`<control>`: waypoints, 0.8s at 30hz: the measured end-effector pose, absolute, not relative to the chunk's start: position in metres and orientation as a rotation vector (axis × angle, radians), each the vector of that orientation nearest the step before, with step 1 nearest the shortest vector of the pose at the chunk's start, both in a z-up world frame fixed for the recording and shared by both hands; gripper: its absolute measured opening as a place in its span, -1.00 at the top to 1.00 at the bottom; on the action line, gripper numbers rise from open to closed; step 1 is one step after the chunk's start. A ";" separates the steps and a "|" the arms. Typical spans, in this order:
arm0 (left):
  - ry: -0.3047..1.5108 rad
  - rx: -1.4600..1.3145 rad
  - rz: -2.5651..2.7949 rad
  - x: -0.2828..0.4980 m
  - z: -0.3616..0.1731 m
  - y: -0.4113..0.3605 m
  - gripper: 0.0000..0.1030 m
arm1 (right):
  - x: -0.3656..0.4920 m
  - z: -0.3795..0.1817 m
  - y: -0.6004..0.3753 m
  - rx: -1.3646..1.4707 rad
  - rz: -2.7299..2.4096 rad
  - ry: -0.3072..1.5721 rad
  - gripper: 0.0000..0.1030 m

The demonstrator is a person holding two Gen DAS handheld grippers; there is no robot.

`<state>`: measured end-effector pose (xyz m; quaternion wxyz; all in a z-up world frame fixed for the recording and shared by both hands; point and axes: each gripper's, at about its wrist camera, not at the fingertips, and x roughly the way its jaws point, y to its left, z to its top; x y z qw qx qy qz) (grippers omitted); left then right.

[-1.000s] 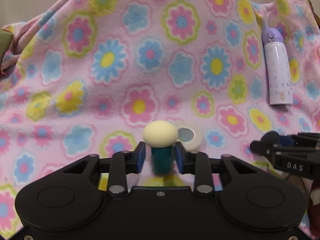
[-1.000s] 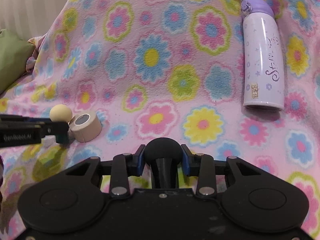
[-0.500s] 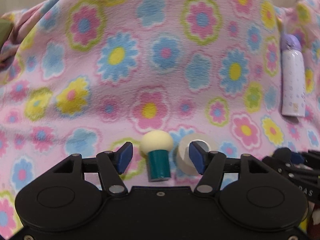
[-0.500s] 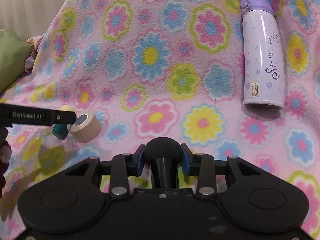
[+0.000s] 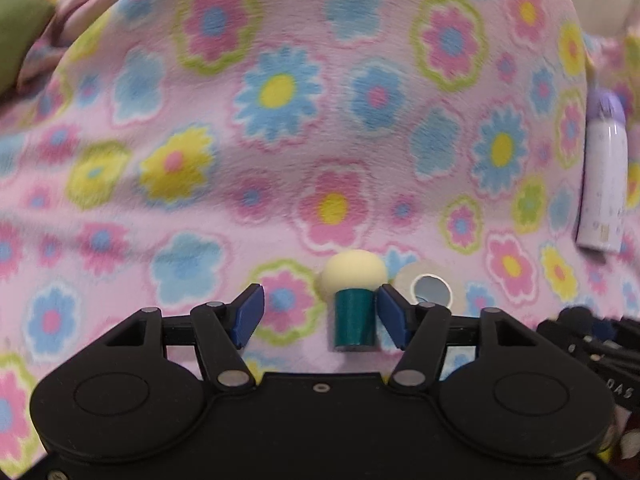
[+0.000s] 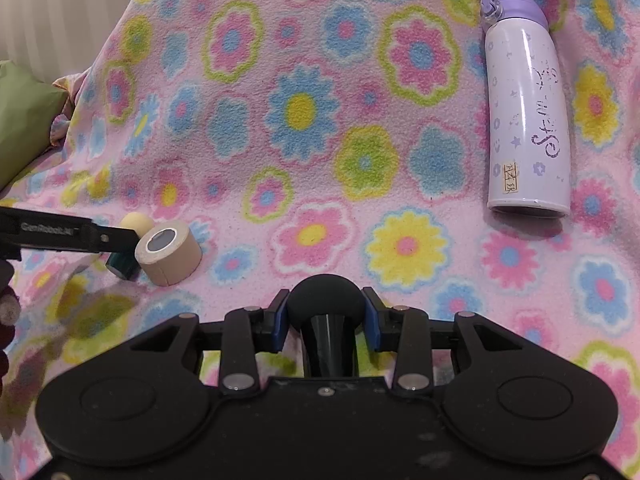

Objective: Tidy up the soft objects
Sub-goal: 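Carry the sponge stick and black-handled item over the basket with both tools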

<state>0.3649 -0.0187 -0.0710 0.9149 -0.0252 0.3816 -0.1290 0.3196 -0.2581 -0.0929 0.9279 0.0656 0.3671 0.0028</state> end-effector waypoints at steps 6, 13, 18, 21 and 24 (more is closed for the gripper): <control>0.809 0.013 -0.233 0.377 -0.076 -0.038 -0.12 | 0.320 -0.093 -0.258 0.133 0.005 0.751 0.29; 0.798 0.012 -0.273 0.373 -0.073 -0.045 0.34 | 0.317 -0.092 -0.258 0.142 0.001 0.738 0.29; 0.767 -0.022 -0.278 0.348 -0.060 -0.030 0.33 | 0.310 -0.088 -0.261 0.160 -0.011 0.706 0.29; 0.733 -0.040 -0.281 0.328 -0.043 -0.021 0.33 | 0.307 -0.083 -0.269 0.199 -0.021 0.696 0.29; 0.695 -0.034 -0.285 0.303 -0.023 -0.016 0.32 | 0.298 -0.074 -0.275 0.227 -0.037 0.678 0.29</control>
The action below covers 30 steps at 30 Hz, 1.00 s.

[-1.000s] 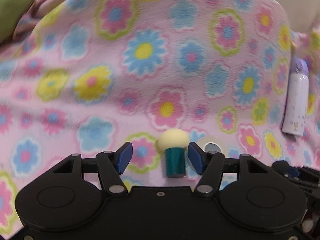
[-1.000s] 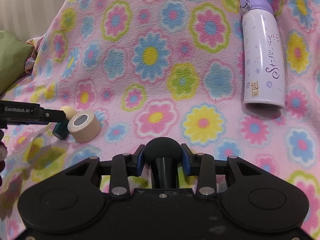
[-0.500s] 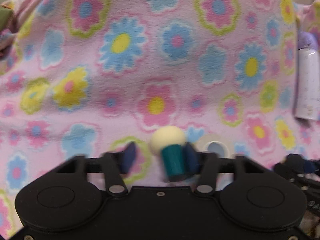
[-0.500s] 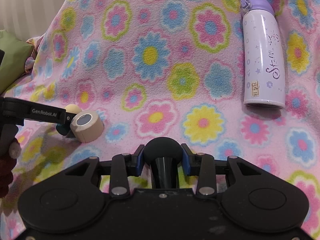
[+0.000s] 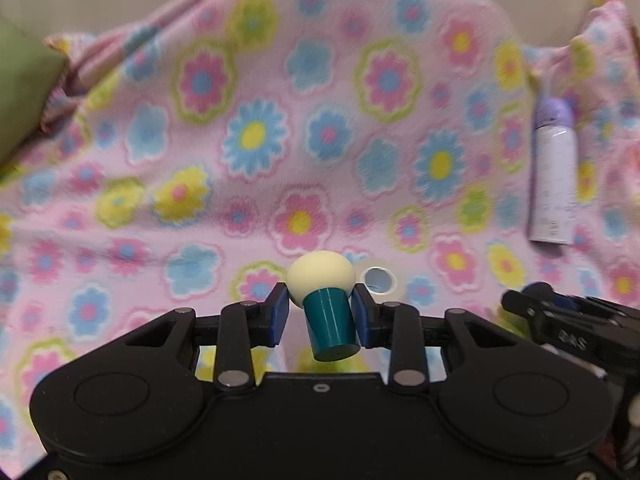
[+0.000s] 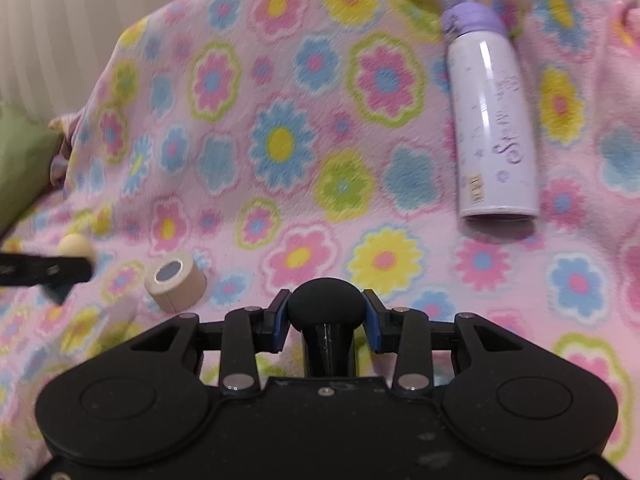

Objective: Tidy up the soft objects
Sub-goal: 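Carry the sponge stick and black-handled item over the basket with both tools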

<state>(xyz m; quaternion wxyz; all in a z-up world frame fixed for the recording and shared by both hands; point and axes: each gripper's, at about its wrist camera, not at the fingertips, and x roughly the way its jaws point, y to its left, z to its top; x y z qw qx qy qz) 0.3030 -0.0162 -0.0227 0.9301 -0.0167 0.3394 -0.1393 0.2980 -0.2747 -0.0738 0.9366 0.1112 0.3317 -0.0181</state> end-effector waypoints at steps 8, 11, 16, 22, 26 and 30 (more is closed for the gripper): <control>0.621 -0.048 -0.338 0.229 0.022 -0.015 0.31 | 0.244 -0.018 -0.261 0.145 -0.033 0.590 0.29; 0.617 -0.049 -0.368 0.202 0.028 -0.017 0.31 | 0.214 0.005 -0.251 0.102 -0.018 0.553 0.29; 0.626 -0.023 -0.411 0.153 0.028 -0.024 0.31 | 0.159 0.034 -0.233 0.083 0.004 0.525 0.29; 0.646 -0.005 -0.456 0.100 0.019 -0.028 0.30 | 0.092 0.047 -0.228 0.192 0.007 0.550 0.28; 0.699 -0.029 -0.469 0.076 0.006 -0.026 0.29 | 0.059 0.043 -0.224 0.249 -0.020 0.602 0.28; 0.735 -0.059 -0.454 0.059 -0.003 -0.022 0.29 | 0.032 0.036 -0.218 0.272 -0.033 0.677 0.28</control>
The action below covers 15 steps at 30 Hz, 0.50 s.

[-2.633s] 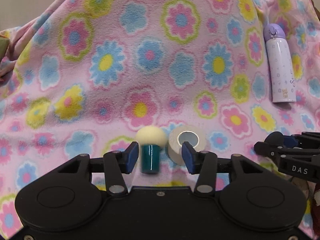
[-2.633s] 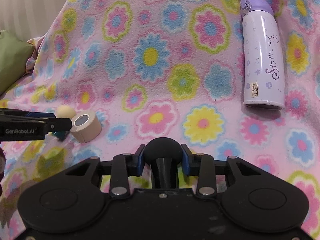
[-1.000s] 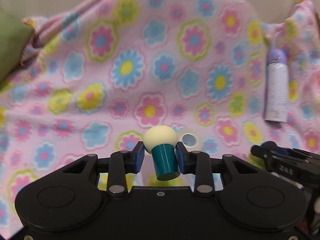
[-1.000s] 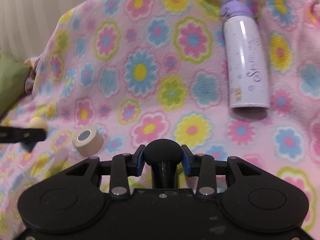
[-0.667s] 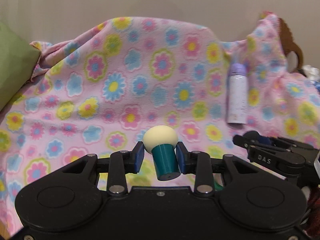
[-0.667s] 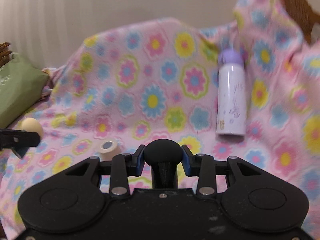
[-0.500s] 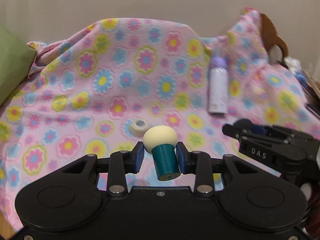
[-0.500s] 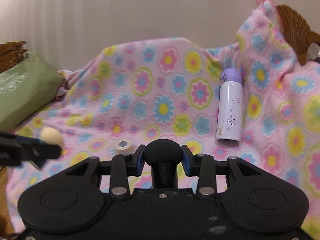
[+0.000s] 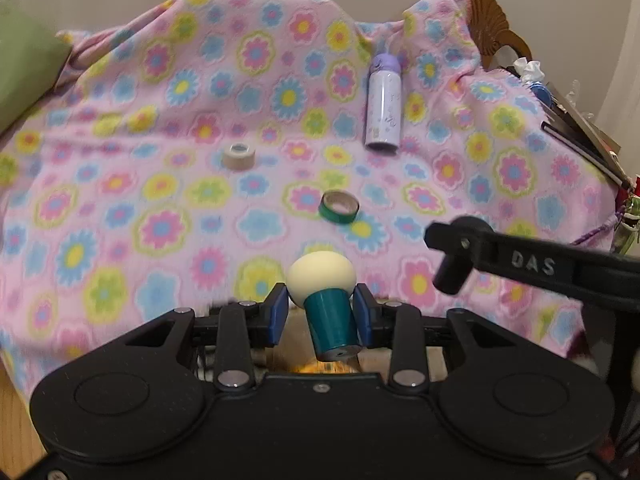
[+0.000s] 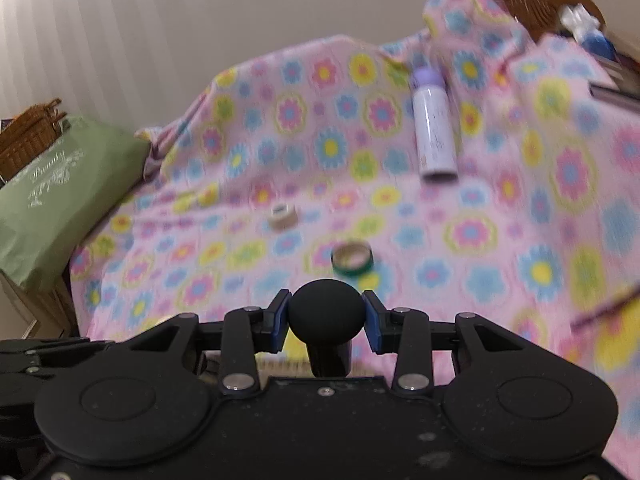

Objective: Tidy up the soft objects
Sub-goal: 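Carry the sponge stick and black-handled item over the basket with both tools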

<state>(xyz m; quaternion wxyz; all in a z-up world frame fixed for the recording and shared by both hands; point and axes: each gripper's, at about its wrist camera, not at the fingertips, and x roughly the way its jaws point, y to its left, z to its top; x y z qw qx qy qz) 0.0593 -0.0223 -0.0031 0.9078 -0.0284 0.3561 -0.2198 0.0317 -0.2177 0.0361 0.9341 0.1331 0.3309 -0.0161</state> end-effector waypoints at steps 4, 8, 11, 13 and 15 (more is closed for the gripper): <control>0.759 -0.085 -0.440 0.043 -0.008 -0.018 0.29 | 0.004 0.030 -0.214 0.313 -0.035 0.712 0.28; 0.757 -0.088 -0.440 0.022 -0.008 -0.017 0.29 | -0.021 0.031 -0.210 0.322 -0.044 0.724 0.28; 0.755 -0.091 -0.442 0.009 -0.008 -0.017 0.29 | -0.032 0.034 -0.208 0.323 -0.044 0.731 0.27; 0.756 -0.091 -0.437 0.003 -0.008 -0.016 0.29 | -0.038 0.036 -0.205 0.313 -0.047 0.734 0.27; 0.764 -0.089 -0.424 -0.002 -0.008 -0.014 0.29 | -0.043 0.039 -0.200 0.296 -0.049 0.741 0.26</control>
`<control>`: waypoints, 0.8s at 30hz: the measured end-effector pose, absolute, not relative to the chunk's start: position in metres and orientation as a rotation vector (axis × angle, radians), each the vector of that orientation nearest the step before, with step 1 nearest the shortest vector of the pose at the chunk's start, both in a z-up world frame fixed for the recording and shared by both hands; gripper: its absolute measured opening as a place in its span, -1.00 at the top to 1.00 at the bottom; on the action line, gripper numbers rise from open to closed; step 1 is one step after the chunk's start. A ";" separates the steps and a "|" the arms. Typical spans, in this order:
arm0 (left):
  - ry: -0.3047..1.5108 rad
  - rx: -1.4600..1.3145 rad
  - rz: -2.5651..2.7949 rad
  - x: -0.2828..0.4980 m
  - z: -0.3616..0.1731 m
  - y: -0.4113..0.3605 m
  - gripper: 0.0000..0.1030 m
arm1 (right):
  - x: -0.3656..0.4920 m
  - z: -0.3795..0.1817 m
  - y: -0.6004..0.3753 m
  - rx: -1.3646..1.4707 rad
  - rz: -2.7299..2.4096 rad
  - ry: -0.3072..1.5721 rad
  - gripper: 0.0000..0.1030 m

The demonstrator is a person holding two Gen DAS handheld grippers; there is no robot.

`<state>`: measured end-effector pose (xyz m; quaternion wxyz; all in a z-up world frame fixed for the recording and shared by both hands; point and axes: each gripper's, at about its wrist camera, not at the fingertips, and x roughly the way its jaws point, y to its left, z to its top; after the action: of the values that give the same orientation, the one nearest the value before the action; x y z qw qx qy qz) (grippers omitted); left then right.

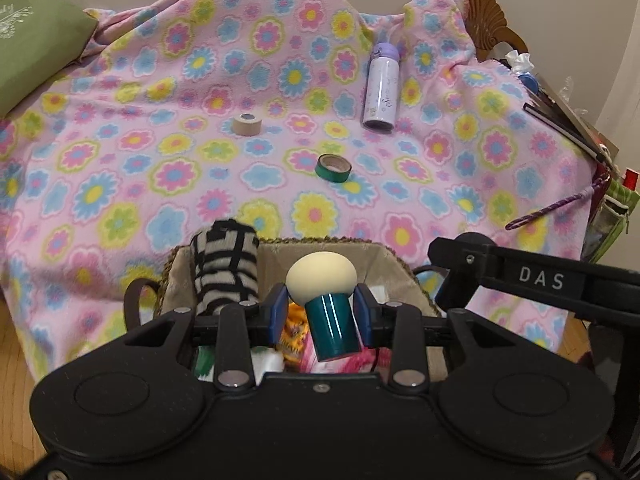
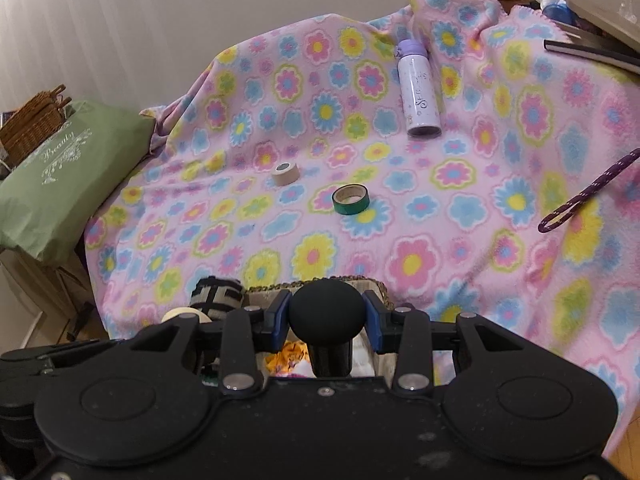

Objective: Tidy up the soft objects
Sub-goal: 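Carry the sponge stick and black-handled item over the basket with both tools, then open both tools to drop the sponge stick and black item into the basket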

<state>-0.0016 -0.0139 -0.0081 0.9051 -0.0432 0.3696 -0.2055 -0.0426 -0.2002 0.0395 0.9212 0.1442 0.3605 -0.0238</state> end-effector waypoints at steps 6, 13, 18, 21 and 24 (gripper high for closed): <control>0.818 -0.089 -0.419 -0.004 -0.015 -0.010 0.29 | -0.045 0.046 -0.187 0.249 -0.044 0.763 0.26; 0.870 -0.093 -0.410 -0.002 -0.024 -0.010 0.29 | -0.043 0.047 -0.189 0.247 -0.051 0.772 0.26; 0.872 -0.075 -0.392 -0.002 -0.023 -0.013 0.28 | -0.039 0.044 -0.190 0.260 -0.042 0.792 0.25; 0.870 -0.062 -0.372 -0.003 -0.023 -0.013 -0.06 | -0.038 0.043 -0.190 0.260 -0.034 0.793 0.00; 0.854 -0.044 -0.351 -0.004 -0.021 -0.013 -0.23 | -0.038 0.044 -0.189 0.258 -0.026 0.788 -0.17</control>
<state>-0.0039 -0.0133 -0.0207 0.8950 -0.0212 0.4121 -0.1693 -0.0382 -0.1891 0.0438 0.9153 0.1253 0.3827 -0.0129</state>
